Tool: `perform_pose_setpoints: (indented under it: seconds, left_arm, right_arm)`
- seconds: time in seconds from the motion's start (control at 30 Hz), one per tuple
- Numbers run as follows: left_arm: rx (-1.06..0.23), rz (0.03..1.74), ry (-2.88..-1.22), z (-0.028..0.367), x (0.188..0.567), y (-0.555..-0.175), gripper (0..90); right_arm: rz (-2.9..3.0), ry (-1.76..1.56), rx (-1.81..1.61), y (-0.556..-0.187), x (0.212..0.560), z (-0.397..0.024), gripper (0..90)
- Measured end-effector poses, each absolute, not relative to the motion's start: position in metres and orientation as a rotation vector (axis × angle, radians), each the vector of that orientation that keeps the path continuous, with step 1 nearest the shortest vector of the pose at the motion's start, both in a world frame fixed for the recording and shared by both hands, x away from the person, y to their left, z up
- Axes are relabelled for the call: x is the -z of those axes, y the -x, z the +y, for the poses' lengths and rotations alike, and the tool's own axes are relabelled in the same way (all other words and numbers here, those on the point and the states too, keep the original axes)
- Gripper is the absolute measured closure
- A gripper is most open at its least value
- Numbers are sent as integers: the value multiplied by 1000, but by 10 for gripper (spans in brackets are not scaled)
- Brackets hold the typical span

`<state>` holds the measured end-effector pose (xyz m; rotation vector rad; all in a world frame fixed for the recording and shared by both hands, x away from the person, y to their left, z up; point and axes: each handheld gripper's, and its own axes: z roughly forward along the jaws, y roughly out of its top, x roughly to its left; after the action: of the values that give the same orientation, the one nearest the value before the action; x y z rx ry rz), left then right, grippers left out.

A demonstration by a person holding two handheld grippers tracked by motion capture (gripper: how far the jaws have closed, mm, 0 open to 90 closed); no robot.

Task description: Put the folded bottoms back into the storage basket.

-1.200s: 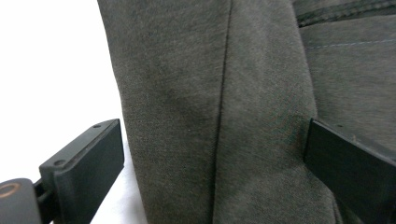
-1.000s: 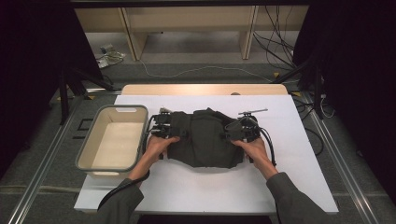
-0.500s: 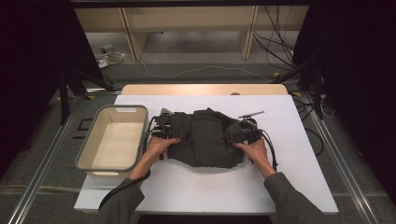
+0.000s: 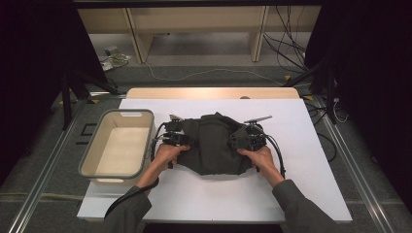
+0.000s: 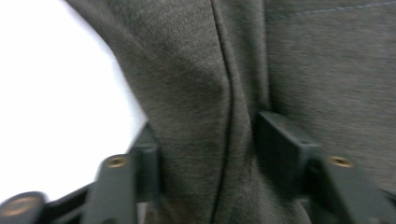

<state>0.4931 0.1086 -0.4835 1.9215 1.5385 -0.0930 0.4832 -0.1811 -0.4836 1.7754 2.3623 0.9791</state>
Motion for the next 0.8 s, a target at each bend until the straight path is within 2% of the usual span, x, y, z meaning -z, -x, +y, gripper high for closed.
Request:
perform_pose_setpoints:
  seconds: [0.07,0.13,0.17,0.2,0.23,0.27,0.37,0.43,0.5,0.53,0.6,0.8]
  left_arm:
    - [97,1529,-1923,108,484,-493,592]
    - [90,1525,-1927,108,483,-492,620]
    - [87,1523,-1925,108,483,-491,673]
    - [88,1519,-1925,108,483,-490,673]
    - [82,1513,-1913,107,483,-488,710]
    - [82,1513,-1913,107,483,-488,722]
    - [86,1500,-1902,107,481,-486,747]
    - [82,1482,-1906,105,479,-484,751]
    - [62,1462,-1908,103,478,-481,758]
    - [62,1462,-1908,103,478,-481,760]
    - [69,1450,-1902,103,475,-479,763]
    - [77,1407,-1881,101,466,-473,767]
  right_arm:
    - [2374,-1776,-1001,-482,483,-180,171]
    - [2377,-1783,-1014,-482,483,-179,203]
    - [2387,-1789,-1045,-481,483,-177,283]
    - [2387,-1789,-1045,-481,483,-177,283]
    - [2395,-1801,-1074,-480,484,-175,340]
    - [2395,-1801,-1074,-480,484,-175,340]
    - [2416,-1814,-1123,-480,486,-173,459]
    - [2429,-1821,-1139,-480,486,-173,492]
    - [2449,-1812,-1207,-480,488,-174,627]
    - [2449,-1812,-1207,-480,488,-174,627]
    - [2462,-1795,-1237,-479,487,-173,691]
    - [2470,-1751,-1291,-475,482,-170,726]
